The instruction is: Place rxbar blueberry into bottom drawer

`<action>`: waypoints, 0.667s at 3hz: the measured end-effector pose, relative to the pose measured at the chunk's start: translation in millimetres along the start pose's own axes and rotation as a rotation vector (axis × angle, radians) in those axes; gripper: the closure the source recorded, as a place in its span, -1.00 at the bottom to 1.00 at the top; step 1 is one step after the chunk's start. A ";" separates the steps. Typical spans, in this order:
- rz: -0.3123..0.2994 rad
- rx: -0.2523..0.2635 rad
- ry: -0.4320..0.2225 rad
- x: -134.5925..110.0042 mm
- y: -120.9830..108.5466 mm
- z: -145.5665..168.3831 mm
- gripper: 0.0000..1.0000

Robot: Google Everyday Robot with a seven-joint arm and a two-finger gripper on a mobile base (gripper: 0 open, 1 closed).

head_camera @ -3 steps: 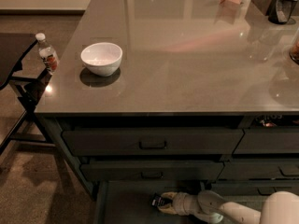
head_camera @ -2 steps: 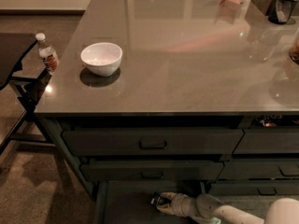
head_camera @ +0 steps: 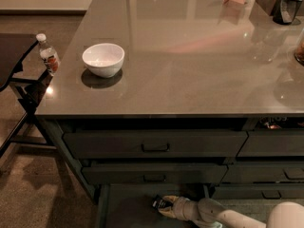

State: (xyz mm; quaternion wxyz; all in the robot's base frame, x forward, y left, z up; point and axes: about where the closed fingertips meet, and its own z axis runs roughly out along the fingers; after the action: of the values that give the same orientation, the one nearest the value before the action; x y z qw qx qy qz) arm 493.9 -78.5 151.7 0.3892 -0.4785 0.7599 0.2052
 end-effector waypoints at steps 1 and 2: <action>0.000 0.000 0.000 0.0 0.0 0.0 0.18; 0.000 0.000 0.000 0.0 0.1 0.0 -0.26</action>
Offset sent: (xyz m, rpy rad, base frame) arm 0.0000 0.0000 0.0000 0.0000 0.0000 0.0000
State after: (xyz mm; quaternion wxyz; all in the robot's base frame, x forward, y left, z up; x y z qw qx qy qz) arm 493.9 -78.5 151.7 0.3892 -0.4785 0.7599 0.2052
